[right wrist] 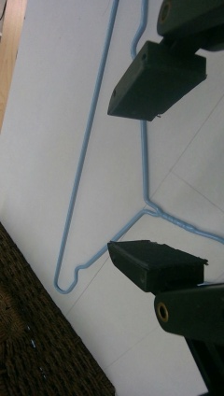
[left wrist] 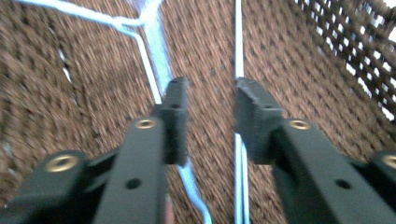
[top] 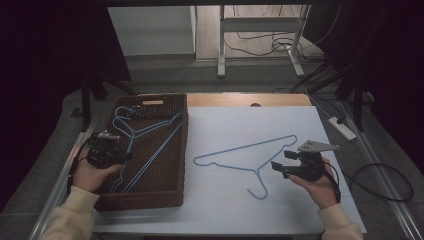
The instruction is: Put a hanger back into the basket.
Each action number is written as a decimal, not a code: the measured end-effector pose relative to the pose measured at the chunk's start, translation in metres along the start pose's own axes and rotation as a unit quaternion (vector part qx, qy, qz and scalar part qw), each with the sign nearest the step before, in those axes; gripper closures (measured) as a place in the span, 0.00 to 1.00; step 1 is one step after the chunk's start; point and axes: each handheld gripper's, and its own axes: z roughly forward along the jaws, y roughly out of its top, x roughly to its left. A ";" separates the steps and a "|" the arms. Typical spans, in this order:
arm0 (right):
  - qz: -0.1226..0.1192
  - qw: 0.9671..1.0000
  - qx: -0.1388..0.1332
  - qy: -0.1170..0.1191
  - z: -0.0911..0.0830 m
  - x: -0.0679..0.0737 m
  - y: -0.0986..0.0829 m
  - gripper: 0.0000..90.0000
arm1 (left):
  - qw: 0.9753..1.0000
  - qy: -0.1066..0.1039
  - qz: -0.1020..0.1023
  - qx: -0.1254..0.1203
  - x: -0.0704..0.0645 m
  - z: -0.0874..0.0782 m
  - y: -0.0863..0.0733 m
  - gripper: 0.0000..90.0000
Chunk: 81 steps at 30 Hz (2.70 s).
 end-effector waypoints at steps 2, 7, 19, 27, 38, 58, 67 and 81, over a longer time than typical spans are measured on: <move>0.001 1.000 0.000 0.000 0.000 0.000 0.000 0.33 | 1.000 0.007 0.002 -0.017 -0.001 -0.003 0.001 0.60; 0.001 1.000 0.000 0.000 -0.001 0.000 0.000 0.33 | 0.997 -0.003 -0.001 -0.079 -0.006 -0.015 0.003 0.40; 0.000 1.000 0.002 -0.001 0.000 0.000 -0.001 0.33 | 0.982 -0.082 0.027 -0.167 -0.041 -0.041 0.009 0.35; 0.000 1.000 0.002 -0.001 -0.001 0.000 -0.003 0.33 | 0.975 -0.111 0.028 -0.190 -0.067 -0.038 0.007 0.34; 0.001 1.000 -0.005 -0.004 -0.004 0.000 -0.005 0.33 | 0.972 -0.137 0.052 -0.185 -0.092 -0.029 0.002 0.34; -0.002 1.000 0.002 -0.003 -0.002 0.001 -0.010 0.33 | 0.970 -0.151 0.070 -0.177 -0.111 -0.026 0.000 0.34; 0.000 1.000 0.002 -0.006 -0.003 0.000 -0.011 0.33 | 0.969 -0.156 0.078 -0.177 -0.115 -0.025 0.003 0.34; -0.025 0.999 0.022 -0.022 0.003 0.002 -0.009 0.34 | 0.969 -0.157 0.075 -0.175 -0.114 -0.026 0.003 0.34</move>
